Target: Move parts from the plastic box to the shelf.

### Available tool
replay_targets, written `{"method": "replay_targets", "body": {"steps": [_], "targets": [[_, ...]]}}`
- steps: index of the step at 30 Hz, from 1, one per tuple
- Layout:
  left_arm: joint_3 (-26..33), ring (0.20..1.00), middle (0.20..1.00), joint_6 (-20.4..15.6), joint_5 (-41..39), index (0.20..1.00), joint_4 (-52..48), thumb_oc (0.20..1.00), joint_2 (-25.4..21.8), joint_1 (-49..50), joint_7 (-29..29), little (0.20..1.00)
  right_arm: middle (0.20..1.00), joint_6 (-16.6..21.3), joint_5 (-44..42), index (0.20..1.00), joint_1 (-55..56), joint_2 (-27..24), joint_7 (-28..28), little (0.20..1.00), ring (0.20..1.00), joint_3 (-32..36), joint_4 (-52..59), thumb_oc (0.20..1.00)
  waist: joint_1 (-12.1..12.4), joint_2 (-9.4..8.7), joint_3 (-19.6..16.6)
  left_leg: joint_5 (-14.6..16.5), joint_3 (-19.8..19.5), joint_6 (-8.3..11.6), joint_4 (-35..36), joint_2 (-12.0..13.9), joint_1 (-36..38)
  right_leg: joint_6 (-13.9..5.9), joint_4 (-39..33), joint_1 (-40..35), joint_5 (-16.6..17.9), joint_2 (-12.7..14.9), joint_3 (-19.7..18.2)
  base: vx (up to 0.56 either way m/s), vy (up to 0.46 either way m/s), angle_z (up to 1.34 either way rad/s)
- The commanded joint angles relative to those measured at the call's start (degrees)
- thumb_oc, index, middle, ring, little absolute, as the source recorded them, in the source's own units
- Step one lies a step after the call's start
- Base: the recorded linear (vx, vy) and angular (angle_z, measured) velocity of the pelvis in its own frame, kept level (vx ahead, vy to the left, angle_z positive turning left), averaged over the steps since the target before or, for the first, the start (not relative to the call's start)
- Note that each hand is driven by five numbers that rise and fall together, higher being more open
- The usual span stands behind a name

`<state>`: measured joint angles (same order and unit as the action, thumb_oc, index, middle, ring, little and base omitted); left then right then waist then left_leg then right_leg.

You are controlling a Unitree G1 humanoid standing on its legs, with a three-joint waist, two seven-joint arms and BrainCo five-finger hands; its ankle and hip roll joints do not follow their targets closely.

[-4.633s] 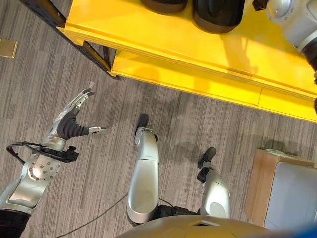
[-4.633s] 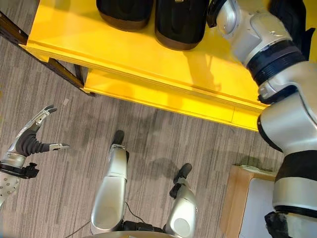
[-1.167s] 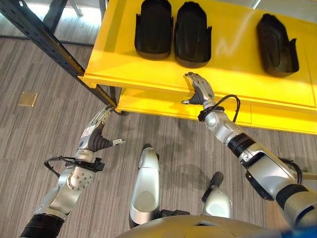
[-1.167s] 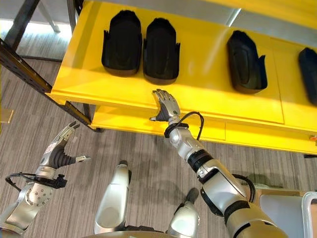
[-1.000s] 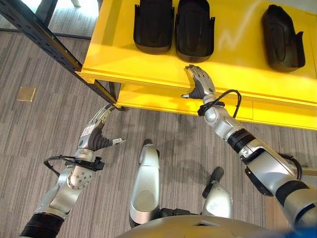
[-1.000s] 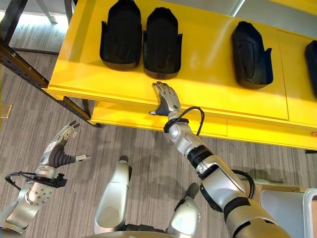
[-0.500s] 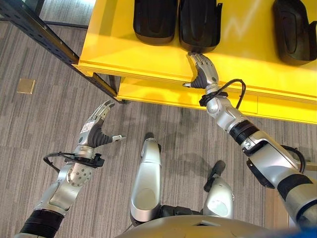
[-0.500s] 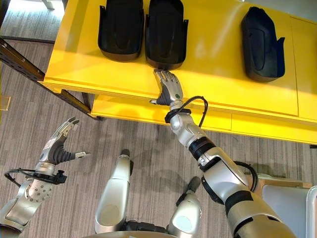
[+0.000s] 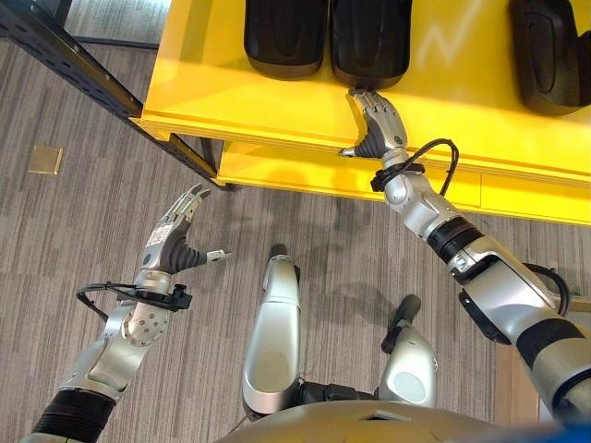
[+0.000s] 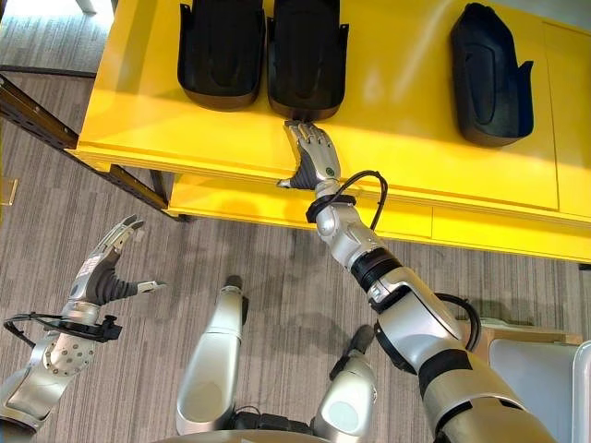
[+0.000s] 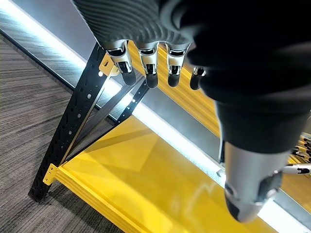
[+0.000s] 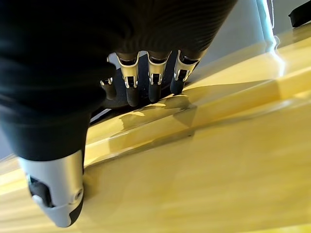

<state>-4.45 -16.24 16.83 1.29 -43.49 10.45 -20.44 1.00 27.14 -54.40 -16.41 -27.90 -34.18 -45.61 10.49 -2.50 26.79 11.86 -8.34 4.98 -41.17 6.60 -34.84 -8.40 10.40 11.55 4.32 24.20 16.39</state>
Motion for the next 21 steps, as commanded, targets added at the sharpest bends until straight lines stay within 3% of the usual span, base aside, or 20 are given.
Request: {"method": "replay_targets", "body": {"steps": [1,5,10,12,17,21], "targets": [[-0.1,1.000,1.000,-0.7,-1.9,1.000,-3.4,1.000,0.7,0.7,-2.5,1.000,1.000,0.7,-2.9,1.000,0.8,-2.9,-1.1,1.000,1.000,4.2,3.1,1.000,1.4,1.60,0.3,-3.6,6.4,-4.56,10.2,-1.5,5.2,-2.13,14.2,3.9,-5.2,0.7,-1.5,0.00,0.000,0.00],[1.0,1.000,1.000,-0.9,-0.8,1.000,-4.4,1.000,1.2,1.1,-3.4,1.000,1.000,2.1,-3.1,1.000,6.7,-4.0,-0.3,1.000,1.000,5.1,11.2,1.000,0.6,1.36,0.3,-3.8,6.4,-4.46,10.7,-1.3,5.6,-2.15,14.2,3.9,-5.3,0.6,-1.6,0.00,0.000,0.00],[3.2,1.000,1.000,-3.1,2.1,1.000,-11.1,1.000,1.1,2.7,-6.5,1.000,1.000,8.5,-3.4,1.000,23.7,-8.2,2.4,1.000,1.000,7.9,32.3,1.000,-1.3,0.64,0.9,-4.1,6.5,-4.18,11.1,-0.9,6.0,-2.26,14.1,3.7,-5.7,0.6,-1.7,0.00,-0.007,-0.01],[4.1,1.000,1.000,-4.9,4.3,1.000,-17.0,1.000,-0.6,3.8,-9.6,1.000,1.000,14.4,-7.5,1.000,34.1,-13.4,4.6,1.000,1.000,10.8,44.6,1.000,-2.4,-0.11,1.1,-4.5,6.3,-3.83,11.5,-0.7,6.2,-2.44,13.9,3.5,-6.0,0.6,-1.5,-0.02,-0.046,-0.03],[5.7,1.000,1.000,-6.4,5.3,1.000,-23.6,1.000,-2.4,2.6,-13.2,1.000,1.000,19.2,-16.3,1.000,42.5,-18.1,8.0,1.000,1.000,14.3,53.9,1.000,-3.5,-0.80,1.0,-4.7,6.2,-3.45,11.6,-0.5,6.6,-2.55,13.9,3.4,-6.2,0.7,-1.6,0.00,-0.018,-0.05],[6.7,1.000,1.000,-6.9,4.4,1.000,-26.5,1.000,-3.0,-1.4,-13.6,1.000,1.000,20.4,-20.9,1.000,47.4,-20.1,10.8,1.000,1.000,16.6,58.3,1.000,-4.3,-1.32,0.6,-4.7,6.5,-3.18,11.9,-0.3,7.2,-2.67,13.8,3.3,-6.2,0.8,-1.9,0.00,0.000,0.00]]}}
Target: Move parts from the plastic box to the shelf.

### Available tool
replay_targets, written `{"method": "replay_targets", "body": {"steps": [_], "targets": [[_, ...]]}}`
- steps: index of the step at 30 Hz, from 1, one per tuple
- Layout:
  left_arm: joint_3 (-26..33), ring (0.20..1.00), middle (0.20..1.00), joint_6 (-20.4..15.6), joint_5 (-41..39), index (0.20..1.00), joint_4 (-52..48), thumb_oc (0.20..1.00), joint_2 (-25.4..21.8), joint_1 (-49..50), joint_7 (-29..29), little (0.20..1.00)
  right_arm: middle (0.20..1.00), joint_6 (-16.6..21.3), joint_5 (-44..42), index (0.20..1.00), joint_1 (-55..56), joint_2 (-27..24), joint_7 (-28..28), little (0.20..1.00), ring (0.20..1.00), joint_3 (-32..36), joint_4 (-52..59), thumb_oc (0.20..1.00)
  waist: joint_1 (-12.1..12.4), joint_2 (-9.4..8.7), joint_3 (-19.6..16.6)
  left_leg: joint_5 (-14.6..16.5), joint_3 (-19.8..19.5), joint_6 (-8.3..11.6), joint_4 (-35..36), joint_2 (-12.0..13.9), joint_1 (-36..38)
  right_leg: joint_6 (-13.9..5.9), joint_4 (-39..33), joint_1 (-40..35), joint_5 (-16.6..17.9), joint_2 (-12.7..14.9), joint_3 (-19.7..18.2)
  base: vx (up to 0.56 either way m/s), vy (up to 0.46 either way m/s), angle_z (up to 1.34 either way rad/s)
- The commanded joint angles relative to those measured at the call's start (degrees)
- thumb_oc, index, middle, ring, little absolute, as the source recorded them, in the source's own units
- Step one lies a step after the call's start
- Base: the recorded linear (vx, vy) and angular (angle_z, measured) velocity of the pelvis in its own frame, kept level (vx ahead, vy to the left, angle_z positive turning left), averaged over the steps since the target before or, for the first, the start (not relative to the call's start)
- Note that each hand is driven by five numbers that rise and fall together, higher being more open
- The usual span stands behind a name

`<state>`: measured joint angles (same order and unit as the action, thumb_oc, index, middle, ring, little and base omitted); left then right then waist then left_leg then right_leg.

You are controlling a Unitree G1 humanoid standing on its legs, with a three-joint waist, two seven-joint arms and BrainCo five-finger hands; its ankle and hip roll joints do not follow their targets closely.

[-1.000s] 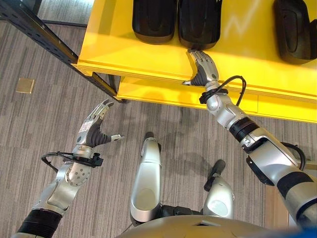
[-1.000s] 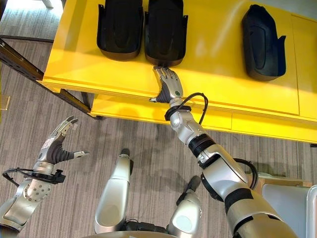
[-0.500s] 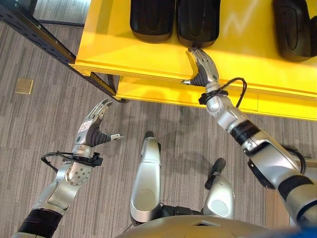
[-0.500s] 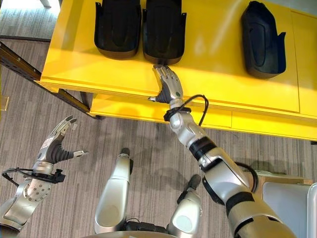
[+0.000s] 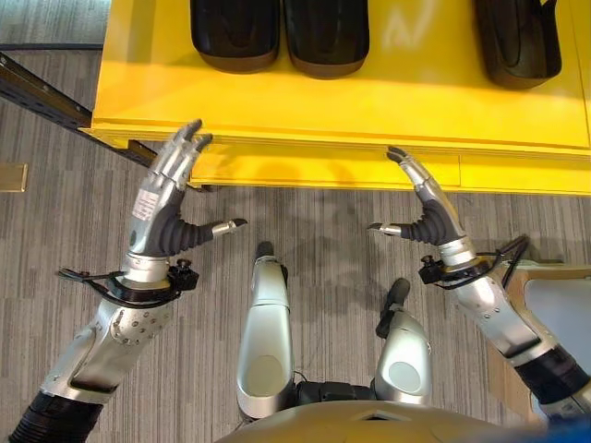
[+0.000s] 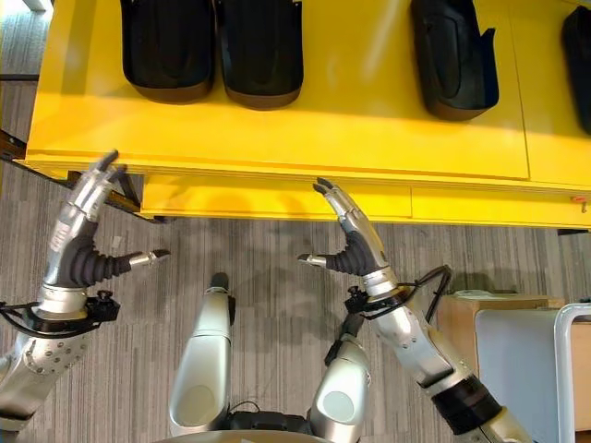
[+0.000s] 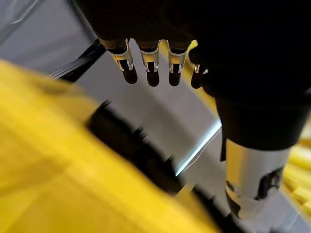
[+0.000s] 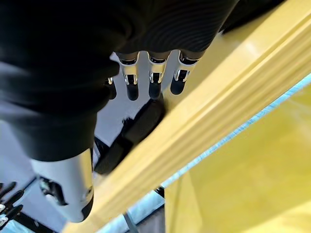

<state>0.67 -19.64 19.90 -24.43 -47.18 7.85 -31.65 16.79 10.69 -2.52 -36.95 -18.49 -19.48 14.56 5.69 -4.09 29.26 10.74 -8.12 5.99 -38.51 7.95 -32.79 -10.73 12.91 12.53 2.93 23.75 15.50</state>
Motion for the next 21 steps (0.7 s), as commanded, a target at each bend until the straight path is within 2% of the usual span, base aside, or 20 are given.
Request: {"method": "replay_targets", "body": {"steps": [1,6,9,11,16,21], "targets": [[2.0,1.000,1.000,-3.3,0.7,1.000,-1.3,1.000,0.7,-0.1,-2.5,1.000,1.000,4.7,-5.2,1.000,-3.6,0.1,1.7,1.000,1.000,2.4,-0.8,1.000,0.2,0.06,-2.1,-3.7,6.3,-4.13,9.3,-1.7,5.2,-0.36,11.2,2.3,-4.8,1.3,-1.2,0.00,0.000,0.00],[4.5,1.000,1.000,-1.5,-0.2,1.000,0.4,1.000,0.6,-7.8,-1.8,1.000,1.000,3.9,-7.2,1.000,-1.4,-0.2,4.6,1.000,1.000,4.0,1.1,1.000,-1.0,-0.29,-2.9,-3.7,6.6,-3.90,9.5,-1.6,5.7,-0.27,11.4,2.7,-4.8,1.4,-2.0,0.00,0.007,-0.02],[4.8,1.000,1.000,-0.1,-0.6,1.000,5.3,1.000,-0.3,-14.0,-1.5,1.000,1.000,3.4,-7.4,1.000,-1.3,-0.1,5.7,1.000,1.000,4.8,0.8,1.000,-2.0,-0.61,-3.5,-3.7,7.0,-3.68,9.5,-1.5,6.0,-0.23,11.2,2.9,-4.6,1.5,-2.4,-0.01,0.011,-0.03],[4.3,1.000,1.000,1.9,0.5,1.000,12.4,1.000,-1.7,-20.8,-2.3,1.000,1.000,3.2,-7.3,1.000,-1.8,-0.1,6.5,1.000,1.000,4.8,0.5,1.000,-3.0,-0.77,-4.0,-3.7,7.4,-3.50,9.6,-1.2,6.3,-0.21,11.0,3.1,-4.5,1.5,-3.0,-0.02,0.016,-0.04],[0.1,1.000,1.000,4.0,-0.5,1.000,25.7,1.000,-4.6,-33.6,-2.0,1.000,1.000,2.9,-8.3,1.000,-1.5,0.5,8.7,1.000,1.000,5.2,-0.5,1.000,-5.0,-1.17,-5.1,-3.8,7.9,-3.15,9.6,-0.6,6.4,-0.35,10.4,3.3,-4.2,1.3,-3.6,0.00,0.009,-0.13],[-4.3,1.000,1.000,5.9,-2.4,1.000,35.4,1.000,-7.2,-41.9,-0.5,1.000,1.000,2.4,-8.0,1.000,-0.8,0.6,10.0,1.000,1.000,5.0,-1.2,1.000,-6.6,-1.21,-5.8,-3.9,8.3,-2.93,9.5,-0.4,6.3,-0.58,9.9,3.5,-3.7,1.2,-4.1,0.00,0.004,-0.04]]}}
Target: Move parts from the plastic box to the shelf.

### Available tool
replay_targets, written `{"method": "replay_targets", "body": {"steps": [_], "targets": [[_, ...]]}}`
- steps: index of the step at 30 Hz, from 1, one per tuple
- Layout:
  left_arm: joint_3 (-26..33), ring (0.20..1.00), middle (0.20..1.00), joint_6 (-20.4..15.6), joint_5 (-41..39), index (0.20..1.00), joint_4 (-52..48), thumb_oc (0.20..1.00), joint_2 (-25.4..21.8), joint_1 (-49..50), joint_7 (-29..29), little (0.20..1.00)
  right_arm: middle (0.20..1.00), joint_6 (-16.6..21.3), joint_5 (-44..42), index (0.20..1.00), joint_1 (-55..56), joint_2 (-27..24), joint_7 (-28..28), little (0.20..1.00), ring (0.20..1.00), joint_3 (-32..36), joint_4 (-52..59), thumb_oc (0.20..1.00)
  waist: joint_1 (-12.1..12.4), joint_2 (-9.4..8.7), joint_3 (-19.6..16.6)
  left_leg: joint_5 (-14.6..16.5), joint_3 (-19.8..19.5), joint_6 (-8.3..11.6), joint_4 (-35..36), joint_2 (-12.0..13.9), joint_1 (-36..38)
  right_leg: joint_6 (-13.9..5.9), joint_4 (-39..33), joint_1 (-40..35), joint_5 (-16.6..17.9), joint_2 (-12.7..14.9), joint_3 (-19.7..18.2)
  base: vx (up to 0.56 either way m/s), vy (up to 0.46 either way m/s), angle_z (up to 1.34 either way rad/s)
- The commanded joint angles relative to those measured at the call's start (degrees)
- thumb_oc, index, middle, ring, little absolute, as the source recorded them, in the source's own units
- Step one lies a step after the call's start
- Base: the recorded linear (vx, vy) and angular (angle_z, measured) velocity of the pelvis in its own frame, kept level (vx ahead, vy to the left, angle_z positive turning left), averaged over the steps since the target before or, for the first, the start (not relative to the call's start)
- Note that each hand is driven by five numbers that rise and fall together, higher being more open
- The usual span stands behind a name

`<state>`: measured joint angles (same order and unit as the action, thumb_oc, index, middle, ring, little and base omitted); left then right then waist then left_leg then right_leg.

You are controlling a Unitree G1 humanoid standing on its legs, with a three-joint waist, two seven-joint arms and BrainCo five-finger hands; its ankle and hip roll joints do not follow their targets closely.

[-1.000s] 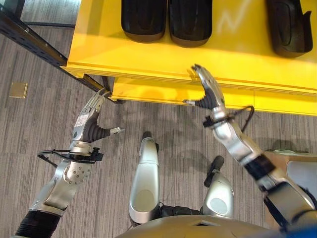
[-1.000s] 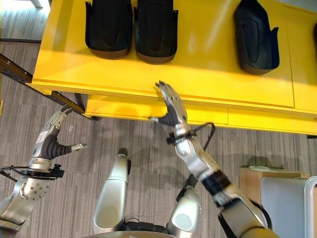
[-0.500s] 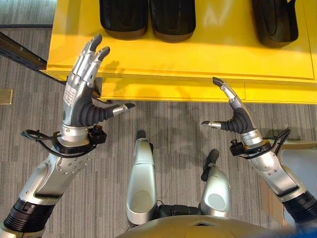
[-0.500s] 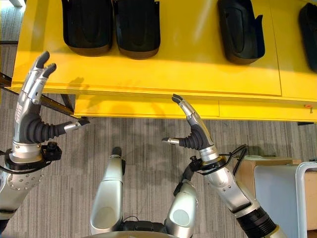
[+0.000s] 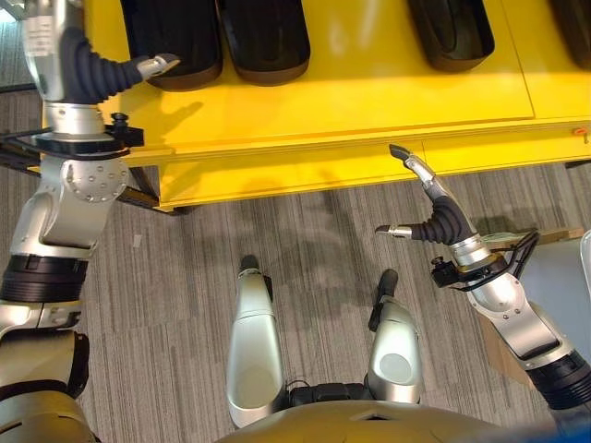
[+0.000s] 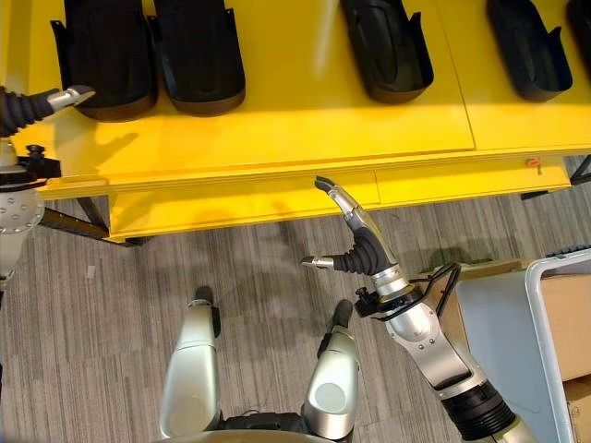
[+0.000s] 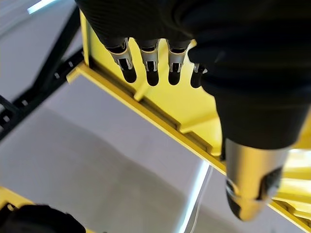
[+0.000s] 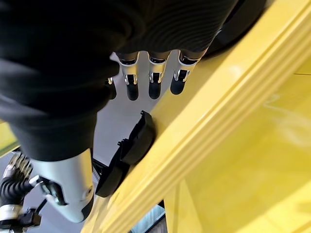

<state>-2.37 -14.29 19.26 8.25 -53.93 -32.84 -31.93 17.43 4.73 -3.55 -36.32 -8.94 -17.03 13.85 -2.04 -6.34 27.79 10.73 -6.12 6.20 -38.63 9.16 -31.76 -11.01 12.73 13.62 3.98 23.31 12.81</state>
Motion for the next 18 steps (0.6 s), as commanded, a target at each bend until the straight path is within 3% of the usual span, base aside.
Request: {"method": "replay_targets", "body": {"steps": [1,8,18], "targets": [[-2.1,1.000,1.000,0.7,-2.6,1.000,4.5,1.000,-0.4,-2.8,0.0,1.000,1.000,1.8,-2.0,1.000,0.2,0.0,0.5,1.000,1.000,2.5,-0.5,1.000,0.9,0.97,-4.4,-3.9,6.4,-3.10,9.7,-1.5,5.3,-0.34,9.9,2.4,-4.7,1.6,-1.5,0.01,0.002,-0.04],[-10.7,1.000,1.000,1.0,-9.5,1.000,17.0,1.000,-1.2,-15.2,2.3,1.000,1.000,2.1,-2.6,1.000,0.9,0.2,1.2,1.000,1.000,2.3,-1.4,1.000,-1.1,0.82,-4.4,-4.1,7.0,-2.98,8.9,-0.9,4.6,-0.69,9.5,3.2,-4.1,1.0,-2.3,0.00,0.001,-0.07],[-15.6,1.000,1.000,-1.3,-25.1,1.000,29.3,1.000,0.6,-25.1,3.1,1.000,1.000,2.4,-3.7,1.000,1.2,0.2,1.6,1.000,1.000,1.8,-2.3,1.000,-2.8,-0.05,-4.0,-3.7,7.5,-3.18,7.2,-0.2,3.1,-0.91,9.2,4.6,-3.4,0.2,-3.3,0.01,-0.006,-0.07]]}}
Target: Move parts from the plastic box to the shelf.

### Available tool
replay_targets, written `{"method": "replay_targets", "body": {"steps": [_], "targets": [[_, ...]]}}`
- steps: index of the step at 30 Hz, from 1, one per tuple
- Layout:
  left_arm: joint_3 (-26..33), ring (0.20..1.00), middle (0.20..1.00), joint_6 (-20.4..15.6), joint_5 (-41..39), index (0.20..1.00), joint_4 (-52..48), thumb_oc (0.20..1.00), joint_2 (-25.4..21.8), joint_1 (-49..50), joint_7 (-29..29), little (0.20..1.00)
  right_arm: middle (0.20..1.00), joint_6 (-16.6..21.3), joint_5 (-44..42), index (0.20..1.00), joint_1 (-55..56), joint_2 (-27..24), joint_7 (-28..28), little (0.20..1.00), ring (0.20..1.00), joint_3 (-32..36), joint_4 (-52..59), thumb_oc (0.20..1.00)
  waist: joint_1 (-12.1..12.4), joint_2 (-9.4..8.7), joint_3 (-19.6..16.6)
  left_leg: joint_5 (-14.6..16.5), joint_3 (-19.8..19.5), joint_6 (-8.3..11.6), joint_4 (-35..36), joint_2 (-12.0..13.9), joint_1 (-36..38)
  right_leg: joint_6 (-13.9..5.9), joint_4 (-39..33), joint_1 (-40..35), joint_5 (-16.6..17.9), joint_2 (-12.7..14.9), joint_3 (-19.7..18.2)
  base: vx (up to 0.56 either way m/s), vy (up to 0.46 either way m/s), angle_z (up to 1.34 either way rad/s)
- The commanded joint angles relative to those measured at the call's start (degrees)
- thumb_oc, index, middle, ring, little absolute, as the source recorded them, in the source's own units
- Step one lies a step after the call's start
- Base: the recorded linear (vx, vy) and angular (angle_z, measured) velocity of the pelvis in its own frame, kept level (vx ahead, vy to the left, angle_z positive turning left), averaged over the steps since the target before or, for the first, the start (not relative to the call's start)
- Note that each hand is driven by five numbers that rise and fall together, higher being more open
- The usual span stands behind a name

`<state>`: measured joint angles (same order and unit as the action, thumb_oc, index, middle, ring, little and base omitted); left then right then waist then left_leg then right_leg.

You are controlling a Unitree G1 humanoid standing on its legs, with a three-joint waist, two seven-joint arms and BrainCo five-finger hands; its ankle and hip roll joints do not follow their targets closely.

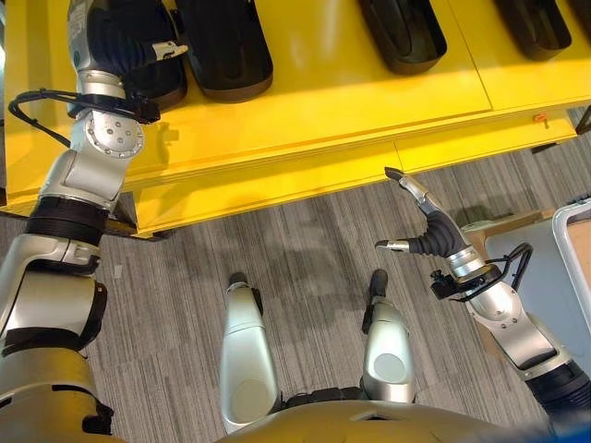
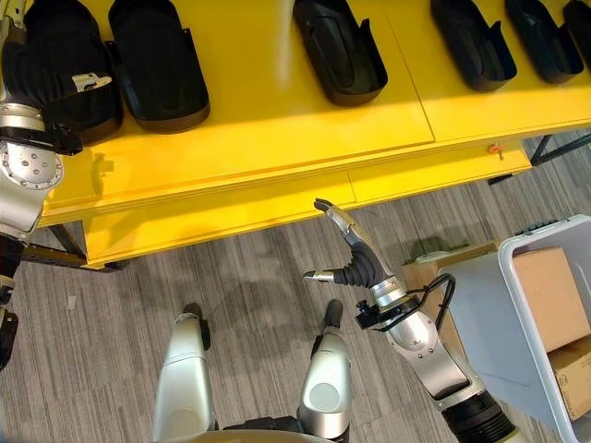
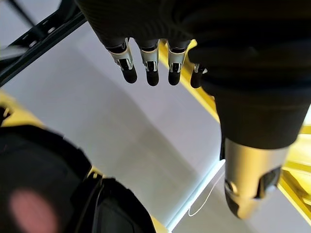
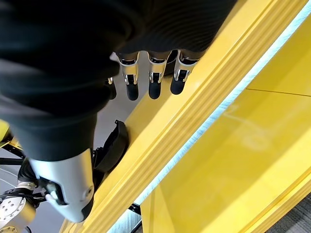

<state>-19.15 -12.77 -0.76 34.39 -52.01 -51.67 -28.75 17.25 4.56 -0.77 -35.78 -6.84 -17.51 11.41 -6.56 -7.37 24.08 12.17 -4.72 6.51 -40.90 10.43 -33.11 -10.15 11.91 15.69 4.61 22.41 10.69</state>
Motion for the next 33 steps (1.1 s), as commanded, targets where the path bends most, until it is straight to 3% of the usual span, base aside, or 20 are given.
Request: {"method": "replay_targets", "body": {"steps": [1,5,13,25,33], "targets": [[0.5,1.000,1.000,-2.9,-6.2,1.000,4.4,1.000,-1.2,-7.4,0.2,1.000,1.000,2.6,-3.8,1.000,-1.6,-0.5,-0.5,1.000,1.000,2.3,0.1,1.000,1.5,0.92,-0.3,-5.1,6.1,-3.50,9.3,-1.4,4.3,-1.76,9.9,2.6,-4.0,1.1,-1.1,0.02,-0.005,-0.06],[-0.3,1.000,1.000,-3.8,-13.7,1.000,10.3,1.000,0.1,-11.1,1.9,1.000,1.000,2.6,-4.0,1.000,-1.2,-1.1,-0.2,1.000,1.000,1.7,0.2,1.000,0.8,0.68,-0.2,-4.9,6.2,-3.47,8.7,-1.1,3.6,-1.79,9.9,3.1,-3.9,0.8,-1.3,0.01,0.001,-0.02],[-1.0,1.000,1.000,-3.6,-20.9,1.000,19.7,1.000,0.5,-15.0,6.0,1.000,1.000,2.7,-4.7,1.000,-0.4,-1.6,0.0,1.000,1.000,2.0,0.1,1.000,0.1,0.00,0.3,-4.2,6.6,-3.68,7.1,-0.6,1.8,-1.96,9.3,4.2,-3.2,0.2,-2.0,0.01,0.003,-0.03],[-1.8,1.000,1.000,-2.1,-20.7,1.000,26.8,1.000,0.9,-16.8,8.9,1.000,1.000,3.2,-6.5,1.000,0.6,-2.2,1.2,1.000,1.000,2.1,1.0,1.000,-0.5,-1.00,0.3,-2.1,6.3,-3.29,5.3,0.0,-0.3,-2.61,8.8,5.3,-3.3,-0.4,-2.7,0.02,0.007,-0.03],[-1.1,1.000,1.000,-0.7,-18.7,1.000,30.9,1.000,1.4,-17.0,9.6,1.000,1.000,3.4,-7.7,1.000,1.1,-2.6,1.8,1.000,1.000,2.0,1.5,1.000,-1.0,-2.65,0.7,-1.3,6.4,-3.40,3.5,0.6,-2.5,-2.75,8.0,6.6,-2.5,-1.0,-3.3,0.00,0.003,-0.04]]}}
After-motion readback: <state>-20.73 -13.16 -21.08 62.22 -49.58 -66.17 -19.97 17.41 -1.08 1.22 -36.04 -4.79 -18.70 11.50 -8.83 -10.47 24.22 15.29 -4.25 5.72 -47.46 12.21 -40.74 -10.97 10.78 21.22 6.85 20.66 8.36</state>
